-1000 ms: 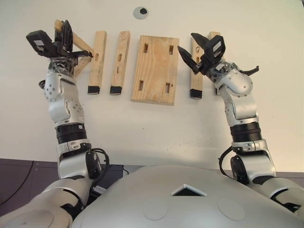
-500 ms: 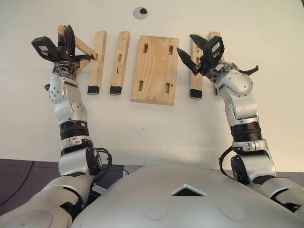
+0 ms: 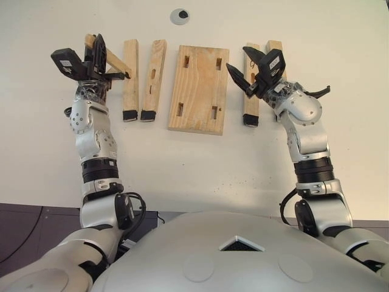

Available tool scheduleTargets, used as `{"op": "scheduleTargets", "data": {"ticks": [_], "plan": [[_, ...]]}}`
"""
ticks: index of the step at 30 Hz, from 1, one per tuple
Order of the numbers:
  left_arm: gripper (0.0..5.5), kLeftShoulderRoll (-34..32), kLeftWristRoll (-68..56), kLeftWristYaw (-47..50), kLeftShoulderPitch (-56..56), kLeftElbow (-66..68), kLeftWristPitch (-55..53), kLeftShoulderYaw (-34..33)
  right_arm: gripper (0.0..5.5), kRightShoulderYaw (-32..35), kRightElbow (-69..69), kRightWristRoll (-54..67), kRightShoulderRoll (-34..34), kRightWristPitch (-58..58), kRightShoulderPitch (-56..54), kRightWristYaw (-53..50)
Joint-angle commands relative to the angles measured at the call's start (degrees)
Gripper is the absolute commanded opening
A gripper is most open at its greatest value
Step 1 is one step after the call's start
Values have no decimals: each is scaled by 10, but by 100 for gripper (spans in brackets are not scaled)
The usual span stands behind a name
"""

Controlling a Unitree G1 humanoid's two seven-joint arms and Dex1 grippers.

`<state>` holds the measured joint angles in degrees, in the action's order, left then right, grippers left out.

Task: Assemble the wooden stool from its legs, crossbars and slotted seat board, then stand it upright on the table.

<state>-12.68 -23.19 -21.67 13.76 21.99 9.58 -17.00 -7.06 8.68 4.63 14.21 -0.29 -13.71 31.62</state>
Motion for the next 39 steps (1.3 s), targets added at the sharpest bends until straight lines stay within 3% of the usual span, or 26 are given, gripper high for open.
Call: {"op": "scheduleTargets", "data": {"ticks": [1, 13, 21, 29, 32, 39], "plan": [[38, -3, 25, 23, 0, 29, -12, 2, 275, -1, 1, -2, 1, 2, -2, -2], [38, 30, 86, 62, -7, 94, 44, 36, 275, -13, -1, -12, 1, -4, 1, 0], [38, 18, 153, 58, -30, 146, 61, 88, 275, -19, -1, -15, 4, -9, 1, -2], [38, 12, 119, 47, -37, 86, 32, 84, 275, -21, -10, -15, 4, -8, 9, -8], [111, -1, 103, 55, -45, 6, -15, 77, 275, -20, -14, -16, 4, -8, 14, -13], [216, -39, 86, 77, -140, -229, -259, 77, 275, -21, -29, -16, 4, -4, 28, -23]]}}
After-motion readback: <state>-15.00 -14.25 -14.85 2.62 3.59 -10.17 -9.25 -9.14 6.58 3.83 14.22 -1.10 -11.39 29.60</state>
